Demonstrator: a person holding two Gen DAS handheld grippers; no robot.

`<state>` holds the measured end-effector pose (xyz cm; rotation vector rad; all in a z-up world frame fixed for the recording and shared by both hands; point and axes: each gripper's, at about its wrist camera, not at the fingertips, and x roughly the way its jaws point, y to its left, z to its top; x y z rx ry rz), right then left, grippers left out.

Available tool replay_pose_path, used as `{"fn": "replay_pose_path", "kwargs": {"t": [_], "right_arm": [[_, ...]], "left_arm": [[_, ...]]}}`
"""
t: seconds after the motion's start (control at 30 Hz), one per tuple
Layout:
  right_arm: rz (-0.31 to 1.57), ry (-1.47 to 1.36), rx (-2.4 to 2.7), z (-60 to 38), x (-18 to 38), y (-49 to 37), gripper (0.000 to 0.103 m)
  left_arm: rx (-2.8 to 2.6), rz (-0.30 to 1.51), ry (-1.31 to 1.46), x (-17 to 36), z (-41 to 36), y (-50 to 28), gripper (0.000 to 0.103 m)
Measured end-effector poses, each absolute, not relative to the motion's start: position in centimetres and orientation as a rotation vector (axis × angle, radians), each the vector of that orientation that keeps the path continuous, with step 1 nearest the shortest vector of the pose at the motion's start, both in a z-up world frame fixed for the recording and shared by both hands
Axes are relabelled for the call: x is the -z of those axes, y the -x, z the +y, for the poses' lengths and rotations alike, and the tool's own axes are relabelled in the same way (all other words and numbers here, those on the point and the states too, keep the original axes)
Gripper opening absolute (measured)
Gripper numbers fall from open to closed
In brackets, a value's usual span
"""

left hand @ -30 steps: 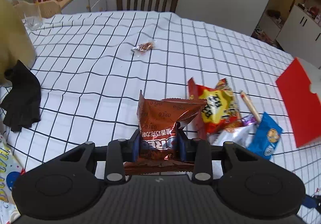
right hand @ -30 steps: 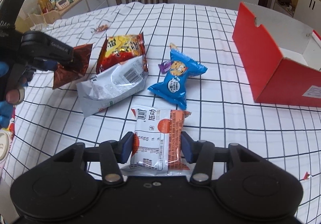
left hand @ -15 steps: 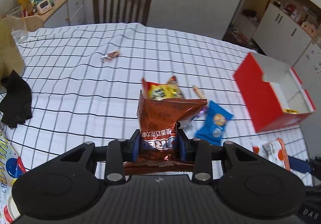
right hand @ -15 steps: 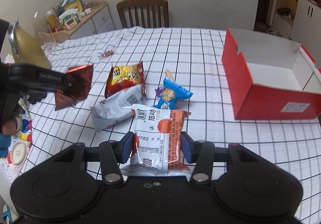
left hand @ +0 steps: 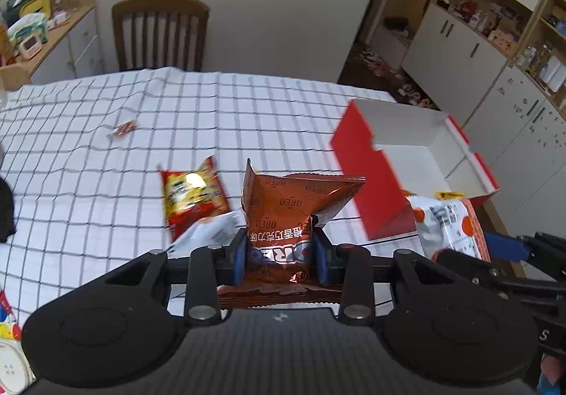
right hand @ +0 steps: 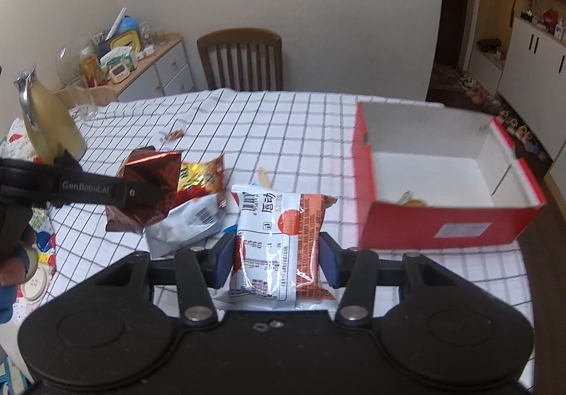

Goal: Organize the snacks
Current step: 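Carry the Oreo bag with the left tool while the right carries the biscuit packet into the box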

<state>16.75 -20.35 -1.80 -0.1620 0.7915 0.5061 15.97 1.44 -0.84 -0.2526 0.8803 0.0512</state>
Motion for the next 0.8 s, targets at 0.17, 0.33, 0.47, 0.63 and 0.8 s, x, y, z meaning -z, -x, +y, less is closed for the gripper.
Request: {"fn": "replay_pose_path", "kwargs": {"t": [0.17,0.33,0.47,0.63,0.8], "right_arm": [[0.755,0.158,-0.489,-22.6,0.5,-18.0,0.048],[0.741,0.151,-0.473,-25.1,-0.2,-19.8,0.048],[0.734,0.142,-0.455,-27.1,-0.5,-21.4,0.048],[0.726,0.129,-0.433,-29.7,-0.8,-23.4,0.048],[0.723,0.129,-0.419,-32.4,-0.8,-25.5,0.048]], "left_arm": [[-0.026,0.859,0.226,-0.4,-1.6,-17.6,0.036],[-0.002,0.847,0.209,-1.2,-4.9,-19.7,0.036],[0.021,0.843,0.191,-1.4,-7.8,-21.6,0.036],[0.032,0.840,0.167,-1.3,-11.1,-24.1,0.036],[0.034,0.844,0.157,-1.0,-13.8,-27.0,0.036]]}}
